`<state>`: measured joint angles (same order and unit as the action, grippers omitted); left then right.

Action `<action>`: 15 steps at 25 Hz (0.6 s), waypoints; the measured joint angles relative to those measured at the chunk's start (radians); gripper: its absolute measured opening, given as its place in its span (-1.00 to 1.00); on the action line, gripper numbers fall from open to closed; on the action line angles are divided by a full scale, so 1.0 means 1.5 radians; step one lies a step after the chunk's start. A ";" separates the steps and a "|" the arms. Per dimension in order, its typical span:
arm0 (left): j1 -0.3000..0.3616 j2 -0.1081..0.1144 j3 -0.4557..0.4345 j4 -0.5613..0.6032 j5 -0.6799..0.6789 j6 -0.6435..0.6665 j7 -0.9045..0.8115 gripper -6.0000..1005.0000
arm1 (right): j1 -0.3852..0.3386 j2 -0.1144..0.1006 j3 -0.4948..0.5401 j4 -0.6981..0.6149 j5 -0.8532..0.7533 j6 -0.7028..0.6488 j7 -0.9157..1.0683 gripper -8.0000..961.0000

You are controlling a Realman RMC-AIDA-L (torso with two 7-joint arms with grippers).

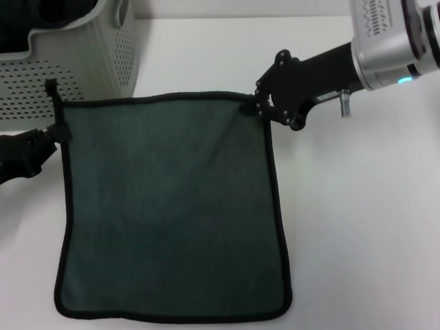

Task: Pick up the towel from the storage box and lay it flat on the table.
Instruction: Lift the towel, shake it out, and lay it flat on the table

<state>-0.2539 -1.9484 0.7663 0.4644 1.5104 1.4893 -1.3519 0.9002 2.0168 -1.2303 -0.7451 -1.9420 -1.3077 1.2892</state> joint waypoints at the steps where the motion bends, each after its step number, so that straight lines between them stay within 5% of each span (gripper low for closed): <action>1: 0.000 0.000 0.000 -0.001 -0.001 -0.001 0.001 -0.95 | 0.007 0.000 0.000 0.000 -0.008 0.003 0.000 -0.95; 15: -0.008 -0.003 -0.002 -0.002 -0.006 -0.026 0.001 -0.95 | 0.027 0.004 -0.011 0.009 -0.038 0.053 0.001 -0.95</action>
<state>-0.2661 -1.9527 0.7638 0.4616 1.5008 1.4497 -1.3499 0.9407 2.0233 -1.2471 -0.7320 -1.9985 -1.2282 1.2914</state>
